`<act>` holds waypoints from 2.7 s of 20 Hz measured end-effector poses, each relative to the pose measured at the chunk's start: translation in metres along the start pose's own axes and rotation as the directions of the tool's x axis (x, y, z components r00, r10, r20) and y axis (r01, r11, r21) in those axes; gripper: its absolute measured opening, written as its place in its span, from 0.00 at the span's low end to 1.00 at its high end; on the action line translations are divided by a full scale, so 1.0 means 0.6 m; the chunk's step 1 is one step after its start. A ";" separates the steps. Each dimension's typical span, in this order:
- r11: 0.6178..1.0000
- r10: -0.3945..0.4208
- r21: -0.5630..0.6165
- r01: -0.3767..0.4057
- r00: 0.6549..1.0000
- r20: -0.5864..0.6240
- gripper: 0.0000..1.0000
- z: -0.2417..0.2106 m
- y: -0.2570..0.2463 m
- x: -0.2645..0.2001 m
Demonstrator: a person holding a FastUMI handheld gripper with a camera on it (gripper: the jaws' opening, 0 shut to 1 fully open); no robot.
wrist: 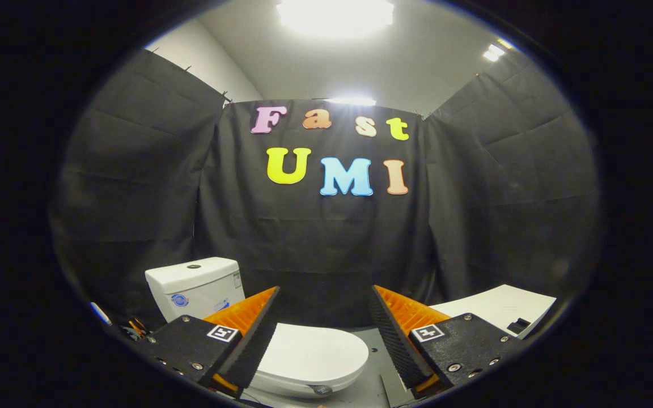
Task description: Open the toilet lid.
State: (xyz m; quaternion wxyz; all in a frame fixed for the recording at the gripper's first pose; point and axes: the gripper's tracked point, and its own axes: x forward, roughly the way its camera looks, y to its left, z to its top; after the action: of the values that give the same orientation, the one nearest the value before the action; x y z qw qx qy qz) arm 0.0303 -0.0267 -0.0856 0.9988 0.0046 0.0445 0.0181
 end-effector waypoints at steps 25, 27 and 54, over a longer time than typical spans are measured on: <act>0.736 0.092 0.587 0.336 0.810 -0.579 0.96 -0.541 0.023 -0.013; 0.729 0.093 0.582 0.359 0.791 -0.605 0.96 -0.567 0.018 -0.011; 0.297 0.180 0.865 0.405 0.866 -0.467 0.32 -0.687 0.004 0.059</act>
State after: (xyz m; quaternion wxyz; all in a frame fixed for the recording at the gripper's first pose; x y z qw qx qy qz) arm 0.0286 -0.0199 -0.4991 0.7529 0.5832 0.2931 -0.0845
